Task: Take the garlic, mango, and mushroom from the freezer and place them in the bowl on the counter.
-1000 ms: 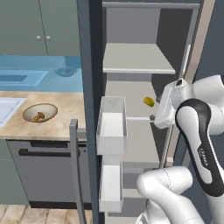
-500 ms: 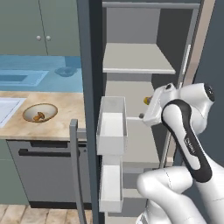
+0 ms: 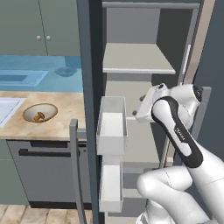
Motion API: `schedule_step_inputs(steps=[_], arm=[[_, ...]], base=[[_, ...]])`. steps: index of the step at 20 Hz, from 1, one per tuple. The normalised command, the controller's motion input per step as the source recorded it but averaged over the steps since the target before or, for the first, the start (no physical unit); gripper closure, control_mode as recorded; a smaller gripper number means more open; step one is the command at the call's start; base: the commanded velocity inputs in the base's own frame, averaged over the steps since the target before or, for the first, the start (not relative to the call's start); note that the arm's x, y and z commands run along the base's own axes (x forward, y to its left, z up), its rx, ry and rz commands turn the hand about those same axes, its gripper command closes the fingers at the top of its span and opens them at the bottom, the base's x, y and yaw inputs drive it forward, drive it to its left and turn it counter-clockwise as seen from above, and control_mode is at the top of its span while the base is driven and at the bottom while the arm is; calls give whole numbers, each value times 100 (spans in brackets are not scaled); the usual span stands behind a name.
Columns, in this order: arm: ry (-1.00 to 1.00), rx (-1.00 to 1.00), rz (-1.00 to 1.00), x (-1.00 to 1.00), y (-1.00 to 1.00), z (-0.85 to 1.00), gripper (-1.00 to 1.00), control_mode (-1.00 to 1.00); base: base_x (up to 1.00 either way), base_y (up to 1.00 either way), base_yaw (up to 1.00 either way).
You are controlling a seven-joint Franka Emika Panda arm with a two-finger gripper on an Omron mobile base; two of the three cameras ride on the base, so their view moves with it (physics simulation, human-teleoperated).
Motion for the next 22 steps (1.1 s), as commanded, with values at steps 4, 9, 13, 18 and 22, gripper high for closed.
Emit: schedule_step_inputs(steps=[4,9,13,18,22], arm=[[0,0,0,16,0,0,-100,-100],[0,0,0,18,0,-6,-100,-100],[0,0,0,16,0,-17,-100,-100],[0,0,0,22,0,-17,-100,-100],[0,0,0,15,0,-8,-100,-100]], base=[[0,0,0],[0,0,0],[0,0,0],[0,0,0],[0,0,0]])
